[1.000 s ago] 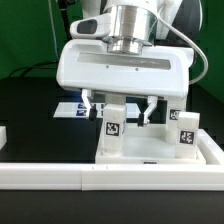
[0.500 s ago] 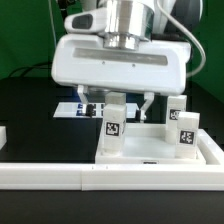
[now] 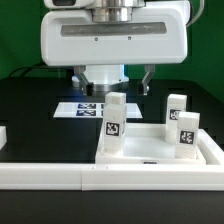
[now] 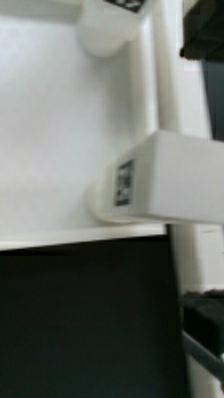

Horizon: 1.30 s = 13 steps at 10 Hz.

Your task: Assemble square table

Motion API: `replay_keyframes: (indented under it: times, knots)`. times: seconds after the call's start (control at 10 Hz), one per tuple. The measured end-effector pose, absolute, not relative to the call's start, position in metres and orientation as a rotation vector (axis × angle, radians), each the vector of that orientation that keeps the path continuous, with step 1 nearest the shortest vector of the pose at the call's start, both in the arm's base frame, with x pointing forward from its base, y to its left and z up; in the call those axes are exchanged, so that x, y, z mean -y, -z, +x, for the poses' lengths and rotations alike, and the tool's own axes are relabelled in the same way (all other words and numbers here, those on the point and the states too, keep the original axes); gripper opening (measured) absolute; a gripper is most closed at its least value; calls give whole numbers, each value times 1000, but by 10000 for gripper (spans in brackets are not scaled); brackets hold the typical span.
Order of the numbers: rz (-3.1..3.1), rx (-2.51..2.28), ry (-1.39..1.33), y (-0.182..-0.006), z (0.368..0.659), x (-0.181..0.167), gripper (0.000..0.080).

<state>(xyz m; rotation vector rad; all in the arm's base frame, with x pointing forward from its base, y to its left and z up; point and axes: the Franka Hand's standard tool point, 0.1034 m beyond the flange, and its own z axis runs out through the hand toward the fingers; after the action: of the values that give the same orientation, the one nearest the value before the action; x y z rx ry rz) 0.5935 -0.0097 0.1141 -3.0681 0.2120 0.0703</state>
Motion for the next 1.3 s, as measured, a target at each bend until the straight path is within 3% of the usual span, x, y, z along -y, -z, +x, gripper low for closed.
replay_keyframes:
  times: [0.2,0.6,0.8,1.0,1.1,1.2,1.3]
  knots:
    - [-3085,-226,-59,-103,607,11,649]
    - [-3099,-300,-71,-82,606,8,649]
    - [-3097,-312,-68,-83,607,10,649]
    - [-3094,-348,-69,-83,607,10,406]
    - [-3087,-407,-70,-83,607,10,406]
    - [-3071,-519,-71,-83,607,10,289]
    - [-3051,-637,-73,-83,607,10,289]
